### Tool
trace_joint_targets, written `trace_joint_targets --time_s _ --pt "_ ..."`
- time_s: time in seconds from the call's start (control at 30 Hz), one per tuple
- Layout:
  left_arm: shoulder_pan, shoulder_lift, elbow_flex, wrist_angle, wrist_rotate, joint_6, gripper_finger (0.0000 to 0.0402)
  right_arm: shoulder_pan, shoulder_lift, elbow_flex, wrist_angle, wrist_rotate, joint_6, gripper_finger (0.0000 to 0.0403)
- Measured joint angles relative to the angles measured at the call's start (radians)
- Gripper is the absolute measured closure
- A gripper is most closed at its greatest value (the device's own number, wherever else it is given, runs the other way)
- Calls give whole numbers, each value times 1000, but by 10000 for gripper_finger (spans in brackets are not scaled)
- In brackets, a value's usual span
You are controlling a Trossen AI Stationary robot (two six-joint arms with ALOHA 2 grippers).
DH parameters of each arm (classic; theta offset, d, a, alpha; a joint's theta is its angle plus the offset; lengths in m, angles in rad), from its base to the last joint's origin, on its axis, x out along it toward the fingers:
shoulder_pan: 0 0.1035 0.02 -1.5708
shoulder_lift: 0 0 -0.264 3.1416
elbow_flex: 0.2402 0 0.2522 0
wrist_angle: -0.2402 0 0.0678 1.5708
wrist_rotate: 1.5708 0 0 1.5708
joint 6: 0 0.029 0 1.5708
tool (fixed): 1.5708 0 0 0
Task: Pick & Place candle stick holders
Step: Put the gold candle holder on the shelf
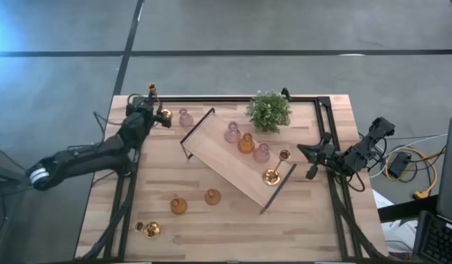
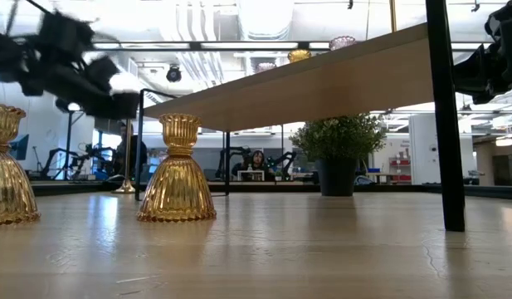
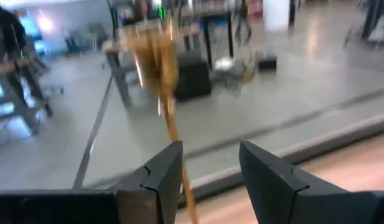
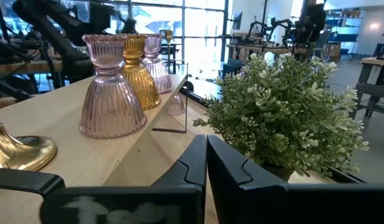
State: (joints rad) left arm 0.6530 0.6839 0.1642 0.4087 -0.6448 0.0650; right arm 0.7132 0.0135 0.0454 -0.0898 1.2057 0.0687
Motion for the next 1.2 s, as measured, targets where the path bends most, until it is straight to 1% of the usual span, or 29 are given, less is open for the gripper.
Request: trace_joint_targets --time_s 0.07,0.17,0.27,0.33,0.5,0.73,0.9,0.97,1.0,1.1,1.13,1.2 --pt "51 27 -1 -9 34 -8 239 0 0 0 0 0 2 394" --pt "91 59 6 50 32 -10 239 0 0 0 0 0 1 394" --pt "101 95 4 84 33 -2 239 0 0 0 0 0 0 394" --pt "103 120 4 134 33 19 239 -1 1 0 0 0 2 394" --pt "111 206 7 212 43 32 239 0 0 0 0 0 2 394" --pt "141 316 70 216 31 39 239 0 1 0 0 0 0 394" --pt "166 373 111 224 19 30 243 0 1 0 0 0 0 394" --pt "171 389 121 224 15 31 264 0 0 0 0 0 2 394" --pt "171 396 126 224 14 33 283 0 1 0 0 0 0 394" --pt "171 408 134 227 16 42 363 0 1 0 0 0 -1 394" --pt "170 411 136 234 25 39 380 0 1 0 0 0 -1 394" --pt "171 411 139 227 12 58 388 0 1 0 0 0 0 394"
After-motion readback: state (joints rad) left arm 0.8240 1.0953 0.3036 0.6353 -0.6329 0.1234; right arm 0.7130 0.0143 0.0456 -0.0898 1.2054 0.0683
